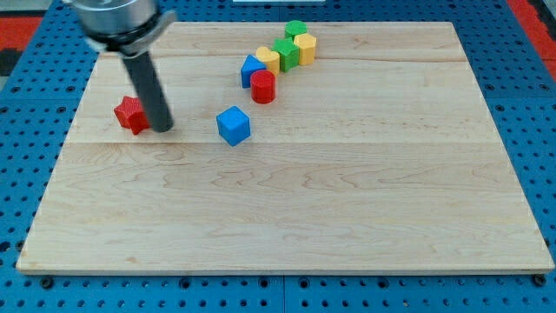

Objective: Place the blue and red star to the center left

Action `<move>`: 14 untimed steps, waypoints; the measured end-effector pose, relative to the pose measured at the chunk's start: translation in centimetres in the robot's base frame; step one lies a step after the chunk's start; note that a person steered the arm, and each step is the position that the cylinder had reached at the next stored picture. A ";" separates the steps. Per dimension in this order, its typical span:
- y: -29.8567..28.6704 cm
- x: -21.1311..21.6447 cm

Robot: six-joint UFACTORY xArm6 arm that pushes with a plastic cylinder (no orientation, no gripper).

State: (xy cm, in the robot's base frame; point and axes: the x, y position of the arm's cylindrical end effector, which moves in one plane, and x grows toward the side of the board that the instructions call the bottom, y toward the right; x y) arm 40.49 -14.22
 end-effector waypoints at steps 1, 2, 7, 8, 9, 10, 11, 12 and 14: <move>-1.4 -2.6; -7.3 -1.3; 13.8 1.6; 5.7 2.0; 0.5 1.6; 4.0 -0.2; 1.4 -1.8; -4.4 -1.8; 2.6 -3.4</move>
State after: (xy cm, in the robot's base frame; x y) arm 37.05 -11.66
